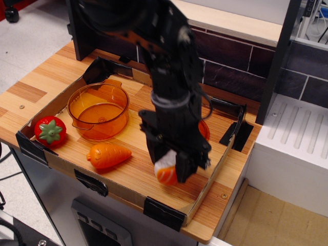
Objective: Take sushi out of pot
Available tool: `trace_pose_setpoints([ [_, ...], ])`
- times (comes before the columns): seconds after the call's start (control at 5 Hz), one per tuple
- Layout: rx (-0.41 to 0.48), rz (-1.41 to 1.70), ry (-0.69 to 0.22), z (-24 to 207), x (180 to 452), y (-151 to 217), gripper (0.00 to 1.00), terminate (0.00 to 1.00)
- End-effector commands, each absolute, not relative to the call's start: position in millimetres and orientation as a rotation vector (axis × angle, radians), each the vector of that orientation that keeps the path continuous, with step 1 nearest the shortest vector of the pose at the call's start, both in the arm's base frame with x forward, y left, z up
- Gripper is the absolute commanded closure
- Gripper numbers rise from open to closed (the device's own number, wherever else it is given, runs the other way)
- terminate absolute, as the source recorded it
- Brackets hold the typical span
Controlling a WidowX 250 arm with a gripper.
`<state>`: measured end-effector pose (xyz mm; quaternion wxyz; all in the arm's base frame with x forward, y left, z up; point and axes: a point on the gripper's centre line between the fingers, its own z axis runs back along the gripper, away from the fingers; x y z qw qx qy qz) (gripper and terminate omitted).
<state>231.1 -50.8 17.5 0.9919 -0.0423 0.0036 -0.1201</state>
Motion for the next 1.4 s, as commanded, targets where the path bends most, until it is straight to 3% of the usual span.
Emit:
trace_pose_setpoints([
  [0.0, -0.097, -0.502, -0.001, 9, 253, -62, 1.00, 0.00],
  [0.2, -0.105, -0.498, -0.013, 10, 257, -64, 1.00, 0.00],
  [0.4, -0.117, -0.464, -0.009, 16, 259, -60, 0.00, 0.00],
  [0.6, -0.133, -0.419, -0.014, 34, 261, -57, 0.00, 0.00],
  [1.0, -0.160, -0.325, -0.080, 106, 265, -49, 0.00, 0.00],
  [1.2, -0.170, -0.276, -0.082, 131, 267, -38, 0.00, 0.00],
])
